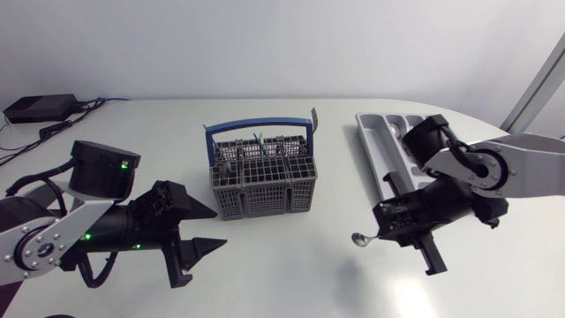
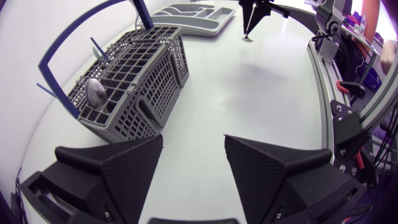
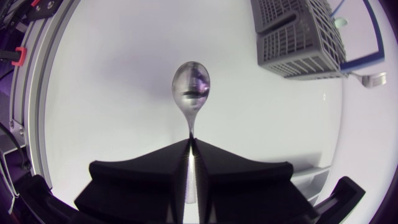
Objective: Unload the cutlery basket into the drawer organizer.
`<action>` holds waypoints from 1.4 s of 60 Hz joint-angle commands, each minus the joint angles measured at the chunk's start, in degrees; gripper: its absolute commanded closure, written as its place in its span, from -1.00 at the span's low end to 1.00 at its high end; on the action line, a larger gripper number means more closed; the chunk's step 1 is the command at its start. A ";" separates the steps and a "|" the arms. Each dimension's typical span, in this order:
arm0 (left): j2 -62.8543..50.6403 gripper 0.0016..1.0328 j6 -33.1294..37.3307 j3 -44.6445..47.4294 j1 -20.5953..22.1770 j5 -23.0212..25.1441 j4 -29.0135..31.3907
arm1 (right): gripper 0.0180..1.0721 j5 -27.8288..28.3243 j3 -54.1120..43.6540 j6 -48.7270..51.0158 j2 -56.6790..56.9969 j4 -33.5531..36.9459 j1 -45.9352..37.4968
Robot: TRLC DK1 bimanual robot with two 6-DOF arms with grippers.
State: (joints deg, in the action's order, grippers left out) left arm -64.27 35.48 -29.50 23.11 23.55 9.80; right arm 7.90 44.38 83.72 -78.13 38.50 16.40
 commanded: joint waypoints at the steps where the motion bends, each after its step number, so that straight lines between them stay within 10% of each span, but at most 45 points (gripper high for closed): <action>1: -1.03 -0.33 -1.65 -2.32 0.44 0.00 1.01 | 0.81 0.98 -0.70 5.31 -1.41 -0.97 -4.54; 41: -2.44 -0.33 -2.61 -4.69 1.06 0.00 2.77 | 0.84 5.46 17.85 19.81 -22.60 -8.35 -33.45; 77: -2.18 -0.33 -3.76 -5.31 1.67 0.00 3.64 | 0.82 3.17 21.36 23.50 -30.15 -13.19 -37.67; 84: -1.74 -0.33 -3.76 -5.22 1.32 -0.08 4.08 | 0.40 2.65 18.81 23.24 -28.48 -14.42 -36.62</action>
State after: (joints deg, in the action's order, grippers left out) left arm -66.06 32.93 -33.08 24.51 23.53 13.28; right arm 11.09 65.87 105.30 -107.37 24.60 -21.23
